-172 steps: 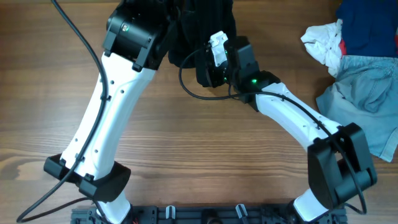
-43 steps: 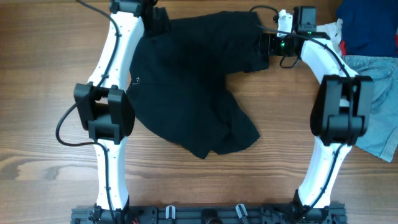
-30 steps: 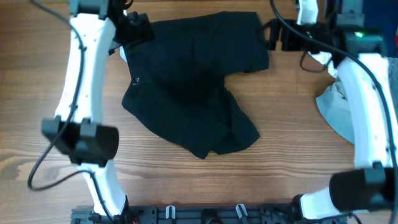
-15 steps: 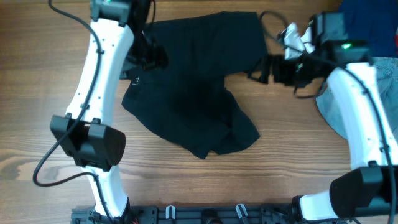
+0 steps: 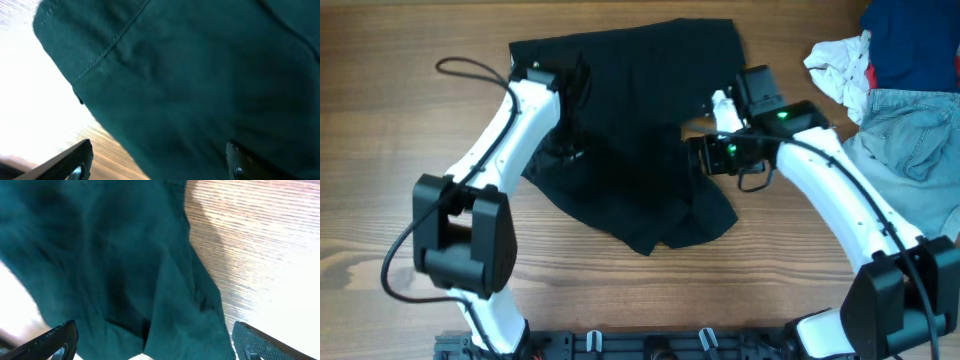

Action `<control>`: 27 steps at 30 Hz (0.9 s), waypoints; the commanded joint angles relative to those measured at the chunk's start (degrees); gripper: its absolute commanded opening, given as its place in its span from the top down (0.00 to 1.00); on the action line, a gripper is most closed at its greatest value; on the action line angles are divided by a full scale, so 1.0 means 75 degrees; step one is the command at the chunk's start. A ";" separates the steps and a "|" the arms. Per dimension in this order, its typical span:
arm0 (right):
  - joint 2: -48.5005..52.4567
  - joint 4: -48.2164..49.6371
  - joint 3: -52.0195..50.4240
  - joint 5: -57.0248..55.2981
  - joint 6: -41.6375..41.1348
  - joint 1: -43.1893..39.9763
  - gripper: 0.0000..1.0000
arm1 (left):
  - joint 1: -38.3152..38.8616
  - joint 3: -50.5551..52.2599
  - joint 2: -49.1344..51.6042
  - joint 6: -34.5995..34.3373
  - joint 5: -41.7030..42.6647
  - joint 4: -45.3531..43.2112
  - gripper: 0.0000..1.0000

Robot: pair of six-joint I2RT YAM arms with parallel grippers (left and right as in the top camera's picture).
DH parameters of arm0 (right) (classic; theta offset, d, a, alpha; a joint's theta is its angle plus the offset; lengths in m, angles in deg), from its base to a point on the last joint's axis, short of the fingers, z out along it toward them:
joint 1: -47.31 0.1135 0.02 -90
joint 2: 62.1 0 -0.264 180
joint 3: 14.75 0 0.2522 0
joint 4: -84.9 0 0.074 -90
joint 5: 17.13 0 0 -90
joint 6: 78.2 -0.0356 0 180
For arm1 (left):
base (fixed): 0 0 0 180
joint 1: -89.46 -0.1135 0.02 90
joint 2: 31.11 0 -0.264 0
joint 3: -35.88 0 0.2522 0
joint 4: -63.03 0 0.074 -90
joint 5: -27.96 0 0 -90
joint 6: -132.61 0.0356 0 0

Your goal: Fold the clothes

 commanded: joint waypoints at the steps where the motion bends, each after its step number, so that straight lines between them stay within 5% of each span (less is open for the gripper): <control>1: -0.0047 0.0163 -0.0449 -0.0898 -0.0583 0.0082 0.00 | 0.0038 0.0711 -0.0321 -0.0382 -0.0105 -0.0463 0.16; 13: -0.0047 0.1746 -0.2104 -0.0012 -0.1040 0.0117 0.09 | 0.0085 0.1781 -0.0321 -0.0749 0.0096 -0.1664 0.18; 17: -0.0047 0.2483 -0.2704 0.0006 -0.1472 0.0117 0.31 | 0.0085 0.1784 -0.0321 -0.0749 0.0128 -0.1856 0.23; 21: -0.0050 0.2859 -0.2958 -0.0050 -0.1658 0.0099 0.93 | 0.0085 0.1784 -0.0321 -0.0746 0.0122 -0.1883 0.26; 27: -0.0423 0.2512 -0.2273 -0.0052 -0.1061 -0.0274 0.96 | 0.0085 0.1784 -0.0321 -0.0746 0.0122 -0.1877 0.30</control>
